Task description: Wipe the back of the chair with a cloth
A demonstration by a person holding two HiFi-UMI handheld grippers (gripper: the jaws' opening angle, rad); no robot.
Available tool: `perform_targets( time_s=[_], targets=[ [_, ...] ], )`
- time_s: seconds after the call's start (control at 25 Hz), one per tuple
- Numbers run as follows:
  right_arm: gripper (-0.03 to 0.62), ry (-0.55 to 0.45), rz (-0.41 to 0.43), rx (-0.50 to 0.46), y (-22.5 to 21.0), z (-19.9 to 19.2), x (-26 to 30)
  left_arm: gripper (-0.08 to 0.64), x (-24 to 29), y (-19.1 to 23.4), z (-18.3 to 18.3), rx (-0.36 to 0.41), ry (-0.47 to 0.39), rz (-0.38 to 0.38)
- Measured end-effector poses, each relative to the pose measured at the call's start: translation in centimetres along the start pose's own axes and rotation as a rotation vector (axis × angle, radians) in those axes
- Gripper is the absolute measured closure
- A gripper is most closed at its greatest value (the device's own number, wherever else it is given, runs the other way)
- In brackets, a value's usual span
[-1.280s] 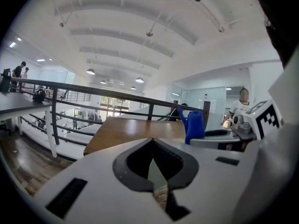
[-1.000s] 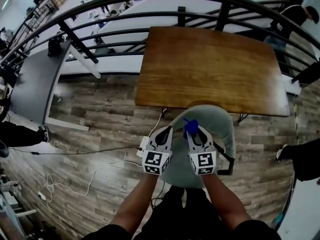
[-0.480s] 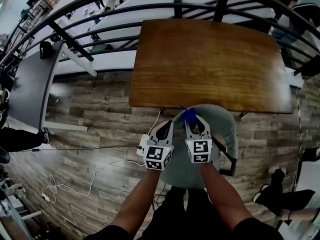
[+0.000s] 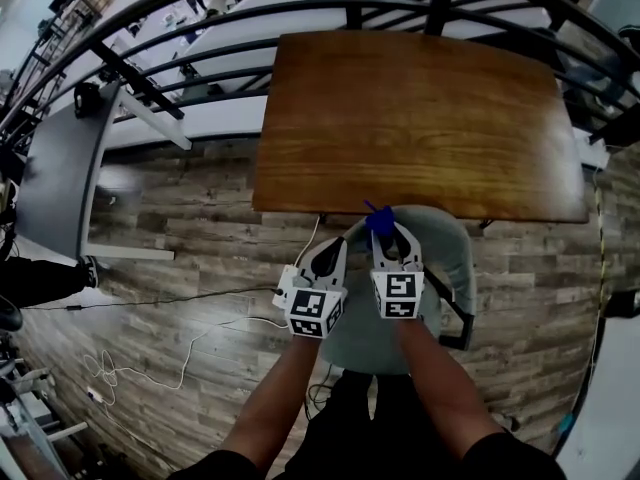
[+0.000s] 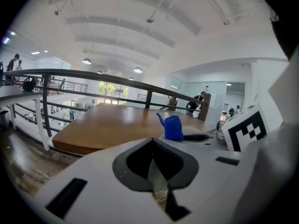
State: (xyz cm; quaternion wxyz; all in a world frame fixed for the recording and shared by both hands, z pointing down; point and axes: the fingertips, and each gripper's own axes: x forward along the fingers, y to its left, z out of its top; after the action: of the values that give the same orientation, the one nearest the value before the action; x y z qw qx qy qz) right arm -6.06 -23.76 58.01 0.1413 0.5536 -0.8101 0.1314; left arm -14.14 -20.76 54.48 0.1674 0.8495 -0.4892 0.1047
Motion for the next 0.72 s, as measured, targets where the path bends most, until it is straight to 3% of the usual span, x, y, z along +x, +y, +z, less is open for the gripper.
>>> perform_targets(
  time_s=[0.72],
  targets=[
    [0.476, -0.016, -0.139, 0.061, -5.9, -1.2, -2.0, 0.561, 3.7, -4.5, 0.2, -0.001, -0.003, -0.077]
  ],
)
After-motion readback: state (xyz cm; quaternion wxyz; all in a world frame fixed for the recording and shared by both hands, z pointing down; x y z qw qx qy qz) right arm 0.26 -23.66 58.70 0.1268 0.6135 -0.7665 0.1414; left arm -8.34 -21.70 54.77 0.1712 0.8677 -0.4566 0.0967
